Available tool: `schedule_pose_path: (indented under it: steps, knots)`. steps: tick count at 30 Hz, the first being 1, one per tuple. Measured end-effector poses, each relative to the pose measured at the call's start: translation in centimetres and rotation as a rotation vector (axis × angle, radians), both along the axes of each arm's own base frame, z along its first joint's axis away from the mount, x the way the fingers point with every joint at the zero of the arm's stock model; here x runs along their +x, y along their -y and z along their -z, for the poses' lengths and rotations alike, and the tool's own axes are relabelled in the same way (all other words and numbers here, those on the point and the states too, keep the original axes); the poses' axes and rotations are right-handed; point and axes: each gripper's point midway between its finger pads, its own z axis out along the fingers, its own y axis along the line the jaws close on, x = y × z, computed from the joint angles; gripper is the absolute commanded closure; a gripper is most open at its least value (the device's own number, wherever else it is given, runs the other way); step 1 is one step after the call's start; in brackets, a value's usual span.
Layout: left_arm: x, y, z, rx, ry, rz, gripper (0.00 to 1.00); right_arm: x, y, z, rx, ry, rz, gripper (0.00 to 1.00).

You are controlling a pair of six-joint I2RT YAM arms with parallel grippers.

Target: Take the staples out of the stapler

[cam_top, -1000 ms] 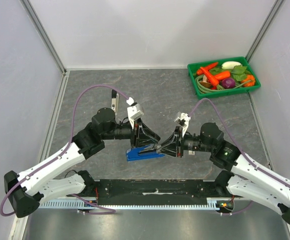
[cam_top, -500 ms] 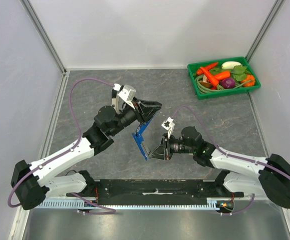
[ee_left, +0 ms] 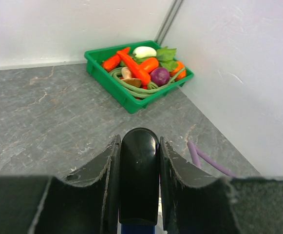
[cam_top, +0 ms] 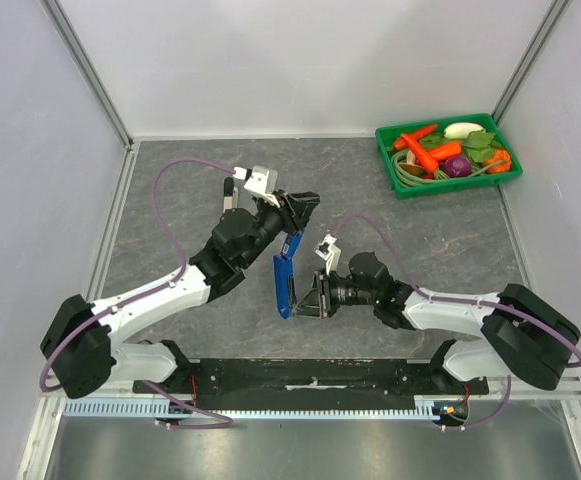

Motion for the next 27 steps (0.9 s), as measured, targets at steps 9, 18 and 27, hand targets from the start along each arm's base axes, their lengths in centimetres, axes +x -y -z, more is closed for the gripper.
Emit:
schedule_pose_path:
  steps: [9, 18, 27]
  knots:
    - [2.5, 0.0, 3.7, 0.041, -0.063, -0.098, 0.98, -0.1, -0.5, 1.3, -0.045, -0.044, -0.011, 0.85]
    - [4.1, -0.7, 6.6, 0.092, -0.109, -0.197, 0.98, 0.5, -1.5, 1.5, -0.049, -0.076, 0.006, 0.78]
    - [4.5, -1.9, 11.5, 0.247, -0.178, -0.291, 0.98, 2.2, -3.3, 0.3, 0.017, -0.091, 0.041, 0.75]
